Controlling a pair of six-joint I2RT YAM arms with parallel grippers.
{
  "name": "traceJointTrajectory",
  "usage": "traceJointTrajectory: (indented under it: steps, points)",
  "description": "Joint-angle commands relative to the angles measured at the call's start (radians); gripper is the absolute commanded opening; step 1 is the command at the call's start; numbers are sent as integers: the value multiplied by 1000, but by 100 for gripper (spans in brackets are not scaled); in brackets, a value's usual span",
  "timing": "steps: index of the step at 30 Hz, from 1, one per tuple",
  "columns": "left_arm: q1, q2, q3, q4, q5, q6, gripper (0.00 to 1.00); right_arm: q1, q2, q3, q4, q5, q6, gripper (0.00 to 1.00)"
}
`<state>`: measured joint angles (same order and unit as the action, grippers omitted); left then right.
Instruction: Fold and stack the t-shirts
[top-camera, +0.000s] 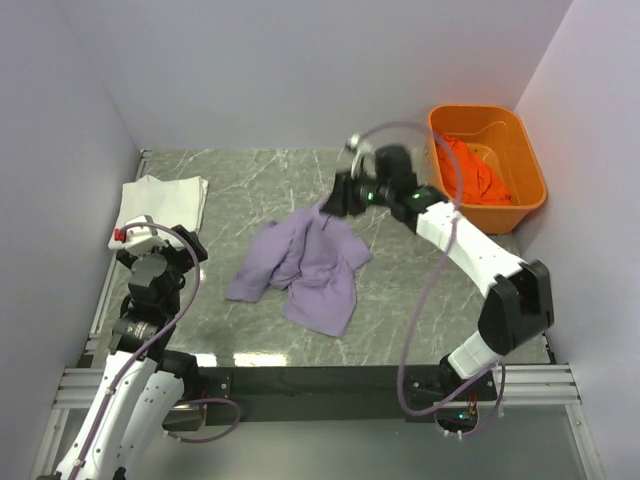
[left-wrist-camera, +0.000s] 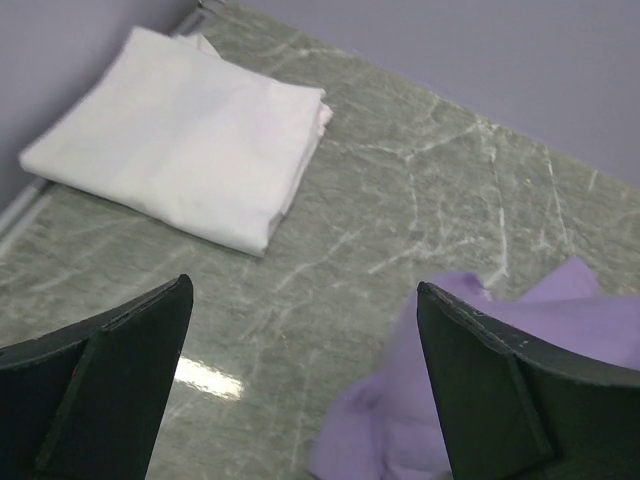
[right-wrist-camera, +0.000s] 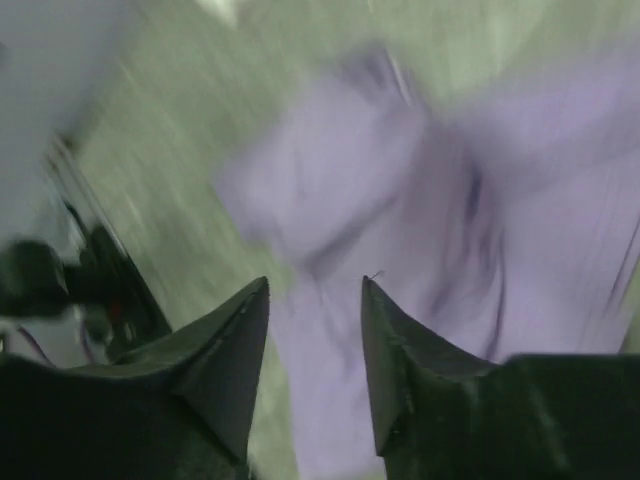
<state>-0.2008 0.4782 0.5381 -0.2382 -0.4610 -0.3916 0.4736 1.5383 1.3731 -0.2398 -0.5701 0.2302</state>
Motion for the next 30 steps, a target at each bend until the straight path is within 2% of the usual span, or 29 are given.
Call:
traceJointTrajectory:
  steps: [1, 2, 6, 10, 14, 26, 30]
  points:
    - [-2, 46, 42, -16, 90, -104, 99, 5, -13, -179, -207, -50, 43, 50]
    - [-2, 62, 51, -24, 105, -130, 99, 7, -29, -216, -210, -30, 50, 56]
    - [-2, 177, 75, -62, 212, -245, 99, 7, -101, -341, -171, 93, 90, 60]
    - [-3, 335, 112, -96, 353, -244, 99, 11, -61, -365, -207, 131, 90, 61]
    - [-3, 416, 143, -147, 366, -214, 99, 19, -14, -394, -231, 162, 113, 63]
    - [-3, 352, 126, -151, 315, -158, 100, 71, 160, -329, -277, 214, 123, 65]
    - [-3, 275, 123, -165, 260, -122, 99, 74, 215, -296, -288, 217, 117, 65]
